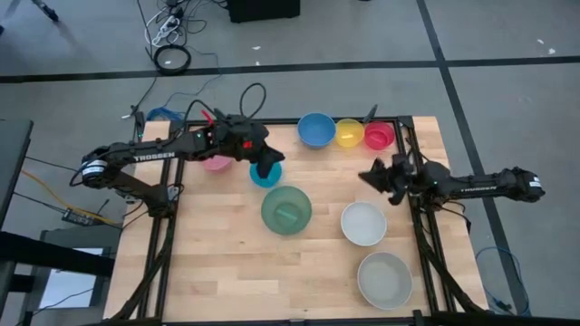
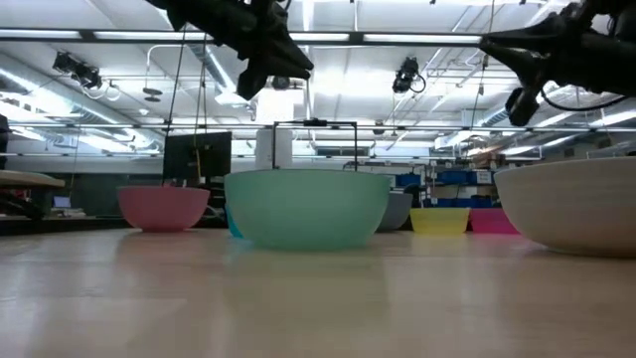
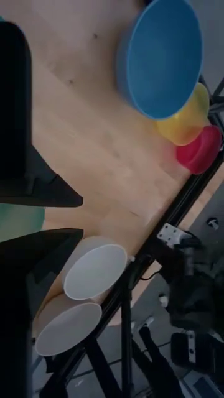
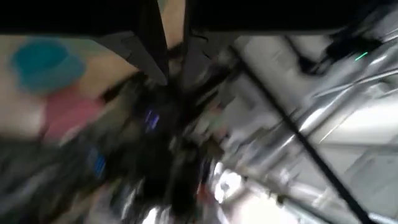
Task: Nest bowls inside each other
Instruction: Stack the gray bowl on top of the green bowl
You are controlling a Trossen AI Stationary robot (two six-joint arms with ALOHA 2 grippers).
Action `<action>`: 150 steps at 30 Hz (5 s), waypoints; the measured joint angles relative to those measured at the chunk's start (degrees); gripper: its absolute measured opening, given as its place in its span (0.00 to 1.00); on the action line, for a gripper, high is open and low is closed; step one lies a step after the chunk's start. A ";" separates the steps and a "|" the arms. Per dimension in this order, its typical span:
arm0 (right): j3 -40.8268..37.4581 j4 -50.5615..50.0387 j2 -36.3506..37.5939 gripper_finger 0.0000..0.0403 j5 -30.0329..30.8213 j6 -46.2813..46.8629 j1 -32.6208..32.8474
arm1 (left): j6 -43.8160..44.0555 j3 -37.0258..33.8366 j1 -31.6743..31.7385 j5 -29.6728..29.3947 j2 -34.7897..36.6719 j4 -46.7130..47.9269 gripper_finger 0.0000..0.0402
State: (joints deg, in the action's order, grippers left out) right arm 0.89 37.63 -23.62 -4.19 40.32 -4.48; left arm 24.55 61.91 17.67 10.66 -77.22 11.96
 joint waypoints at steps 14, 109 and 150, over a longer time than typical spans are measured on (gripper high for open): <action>7.03 -34.14 -0.02 0.13 -10.31 3.95 8.67 | -1.44 0.00 0.44 1.57 -0.03 4.55 0.18; 45.90 -86.13 -48.86 0.44 20.99 83.27 74.97 | -4.80 -0.07 0.44 1.41 -0.06 5.16 0.18; 45.86 -93.92 -49.63 0.44 15.98 84.02 74.28 | -4.78 -0.07 0.22 2.08 -0.06 4.21 0.18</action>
State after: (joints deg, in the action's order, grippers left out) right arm 46.74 -56.29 -73.25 11.79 124.34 69.80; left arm 19.77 61.84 17.89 12.73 -77.28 16.17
